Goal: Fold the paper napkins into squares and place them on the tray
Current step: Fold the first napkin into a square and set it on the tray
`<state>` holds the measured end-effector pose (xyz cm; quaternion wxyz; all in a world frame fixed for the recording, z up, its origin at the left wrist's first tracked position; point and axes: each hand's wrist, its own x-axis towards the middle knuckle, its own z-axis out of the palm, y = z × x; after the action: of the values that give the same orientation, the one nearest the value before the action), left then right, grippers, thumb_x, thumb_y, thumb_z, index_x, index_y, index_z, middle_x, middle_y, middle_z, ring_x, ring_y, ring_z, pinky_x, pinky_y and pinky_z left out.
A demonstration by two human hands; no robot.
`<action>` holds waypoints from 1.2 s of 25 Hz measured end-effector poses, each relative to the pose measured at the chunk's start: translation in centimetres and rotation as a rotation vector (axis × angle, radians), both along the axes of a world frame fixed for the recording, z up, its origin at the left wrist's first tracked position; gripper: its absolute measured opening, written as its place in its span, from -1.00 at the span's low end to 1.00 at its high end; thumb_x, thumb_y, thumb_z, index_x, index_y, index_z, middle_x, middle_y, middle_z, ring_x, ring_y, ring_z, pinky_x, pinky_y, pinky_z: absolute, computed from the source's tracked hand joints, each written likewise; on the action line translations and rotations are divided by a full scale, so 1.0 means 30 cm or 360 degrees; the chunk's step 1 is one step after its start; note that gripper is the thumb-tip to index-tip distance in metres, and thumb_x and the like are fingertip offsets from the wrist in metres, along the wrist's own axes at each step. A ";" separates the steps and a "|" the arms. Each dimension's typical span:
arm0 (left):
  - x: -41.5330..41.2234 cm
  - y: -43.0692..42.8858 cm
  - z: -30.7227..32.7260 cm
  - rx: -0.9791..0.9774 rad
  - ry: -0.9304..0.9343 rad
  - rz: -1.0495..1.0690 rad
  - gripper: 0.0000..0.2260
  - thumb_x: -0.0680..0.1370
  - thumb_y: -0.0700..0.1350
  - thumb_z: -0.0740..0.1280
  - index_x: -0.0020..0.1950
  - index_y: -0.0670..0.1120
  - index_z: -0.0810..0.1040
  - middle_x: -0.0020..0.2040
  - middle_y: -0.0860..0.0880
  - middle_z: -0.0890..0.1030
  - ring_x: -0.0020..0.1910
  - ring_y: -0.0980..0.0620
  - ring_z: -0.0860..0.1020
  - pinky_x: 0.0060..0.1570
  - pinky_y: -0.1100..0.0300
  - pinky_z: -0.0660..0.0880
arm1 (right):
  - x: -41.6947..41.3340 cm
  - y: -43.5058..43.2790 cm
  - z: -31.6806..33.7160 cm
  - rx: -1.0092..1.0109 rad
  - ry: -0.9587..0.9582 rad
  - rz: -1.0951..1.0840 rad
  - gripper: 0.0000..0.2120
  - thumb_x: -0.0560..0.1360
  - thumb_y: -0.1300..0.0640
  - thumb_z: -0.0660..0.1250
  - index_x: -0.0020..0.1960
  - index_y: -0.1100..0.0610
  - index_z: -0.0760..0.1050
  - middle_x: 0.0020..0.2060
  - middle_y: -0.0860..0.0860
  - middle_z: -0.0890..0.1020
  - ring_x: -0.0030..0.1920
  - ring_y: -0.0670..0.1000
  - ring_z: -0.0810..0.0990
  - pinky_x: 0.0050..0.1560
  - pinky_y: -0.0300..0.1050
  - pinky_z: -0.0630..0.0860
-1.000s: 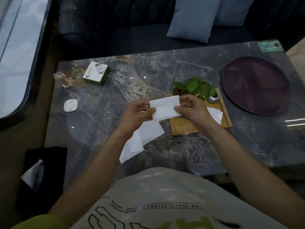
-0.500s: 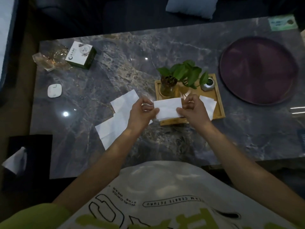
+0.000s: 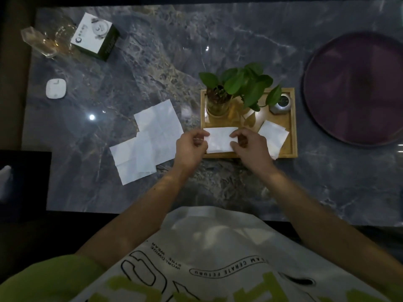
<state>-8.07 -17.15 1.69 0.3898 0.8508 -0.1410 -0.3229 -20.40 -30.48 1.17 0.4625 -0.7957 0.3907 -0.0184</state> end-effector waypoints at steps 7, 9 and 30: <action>-0.013 -0.019 -0.068 0.0145 -0.0154 -0.0077 -0.81 0.53 -0.25 0.37 0.13 -0.13 0.63 0.10 -0.12 0.64 -0.06 0.07 0.57 -0.04 0.34 0.49 | 0.001 -0.011 -0.092 -0.0124 0.0171 0.0208 -0.79 0.50 0.15 0.38 0.13 0.09 0.56 -0.05 0.09 0.64 -0.06 0.08 0.58 0.00 -0.15 0.47; -0.015 -0.027 -0.080 0.0158 -0.0229 -0.0157 -0.82 0.52 -0.26 0.38 0.11 -0.15 0.64 0.10 -0.15 0.63 -0.04 0.02 0.59 0.04 0.26 0.51 | -0.009 -0.011 -0.109 -0.0164 0.0233 0.0249 -0.78 0.51 0.12 0.37 0.16 0.08 0.54 0.02 0.09 0.63 0.01 0.09 0.58 0.03 -0.16 0.44; -0.023 -0.013 -0.137 0.0376 -0.0580 -0.0735 -0.87 0.54 -0.15 0.37 0.08 -0.07 0.61 0.19 -0.04 0.55 0.06 -0.05 0.55 -0.05 0.12 0.52 | -0.018 -0.028 -0.138 -0.0453 0.0335 0.0502 -0.73 0.54 0.05 0.32 0.21 0.12 0.53 0.17 0.15 0.55 0.17 0.17 0.50 0.10 0.02 0.48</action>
<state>-8.75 -17.54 -2.41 0.1731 0.8795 -0.3595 -0.2594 -20.95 -31.32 -2.97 0.2996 -0.9015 0.3012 0.0823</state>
